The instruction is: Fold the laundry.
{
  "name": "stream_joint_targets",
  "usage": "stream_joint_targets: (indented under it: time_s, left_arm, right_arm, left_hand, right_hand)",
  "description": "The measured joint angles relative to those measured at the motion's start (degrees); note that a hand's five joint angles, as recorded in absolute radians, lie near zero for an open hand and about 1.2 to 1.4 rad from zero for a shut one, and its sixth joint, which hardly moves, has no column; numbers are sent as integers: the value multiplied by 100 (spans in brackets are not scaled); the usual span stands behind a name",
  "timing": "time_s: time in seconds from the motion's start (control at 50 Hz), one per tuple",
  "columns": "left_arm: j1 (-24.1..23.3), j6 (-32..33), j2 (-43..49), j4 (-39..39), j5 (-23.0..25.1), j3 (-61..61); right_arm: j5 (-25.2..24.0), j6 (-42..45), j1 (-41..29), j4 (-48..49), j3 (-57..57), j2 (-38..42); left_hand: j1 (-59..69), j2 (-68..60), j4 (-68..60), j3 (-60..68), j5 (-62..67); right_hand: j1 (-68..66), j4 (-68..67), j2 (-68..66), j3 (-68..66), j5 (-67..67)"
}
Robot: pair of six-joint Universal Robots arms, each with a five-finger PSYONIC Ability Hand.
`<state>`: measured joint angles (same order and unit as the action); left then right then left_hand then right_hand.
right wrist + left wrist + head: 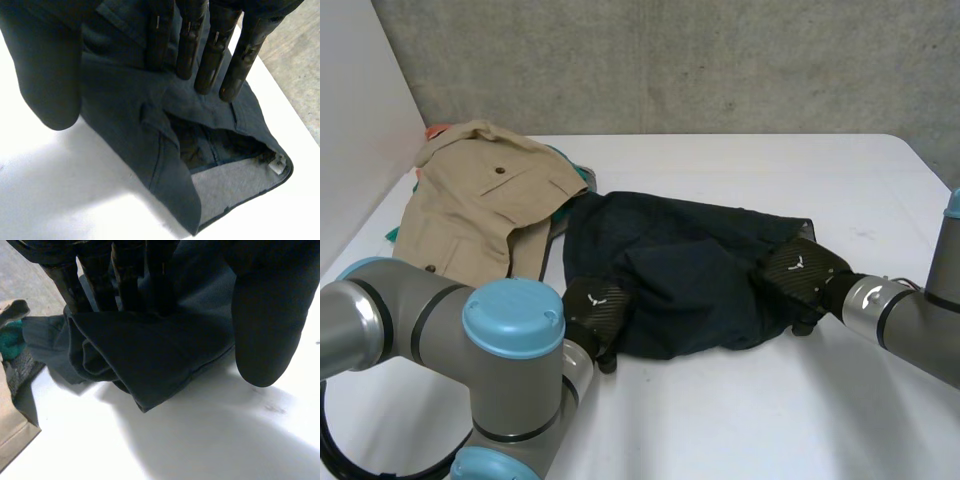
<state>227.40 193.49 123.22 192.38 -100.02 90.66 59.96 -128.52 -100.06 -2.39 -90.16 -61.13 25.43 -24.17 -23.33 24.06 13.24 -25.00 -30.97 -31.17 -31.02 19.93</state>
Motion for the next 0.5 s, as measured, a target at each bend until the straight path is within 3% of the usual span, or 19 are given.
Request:
stream_joint_targets:
  time_s: [0.16, 0.24, 0.28, 0.36, 0.5]
  left_arm:
    - [7, 369, 281, 428, -24, -179]
    - [9, 612, 372, 580, -42, -220]
    - [14, 794, 407, 710, -52, -233]
    - [45, 1039, 405, 906, -61, -243]
    - [174, 1233, 75, 1006, -58, -241]
  right_arm:
    - [275, -151, -298, 216, 176, 325]
    - [434, -163, -341, 217, 286, 451]
    - [534, -196, -354, 214, 370, 487]
    - [722, -374, -338, 199, 505, 446]
    - [983, -815, -289, 60, 642, -22]
  left_hand:
    - [167, -383, -423, 356, 438]
    - [1868, -1880, -1899, 1883, 1876]
    - [3716, -3704, -3743, 3615, 3677]
    - [3899, -4348, -4490, 4315, 4146]
    - [3899, -4378, -4508, 4351, 4146]
  right_hand:
    - [-1510, -1626, -1635, -1615, 1517]
    - [-2421, -2996, -2918, -2982, 2846]
    - [-2886, -3614, -3491, -3596, 3407]
    - [-2933, -3700, -3545, -3697, 3448]
    - [-2967, -3700, -3546, -3697, 3466]
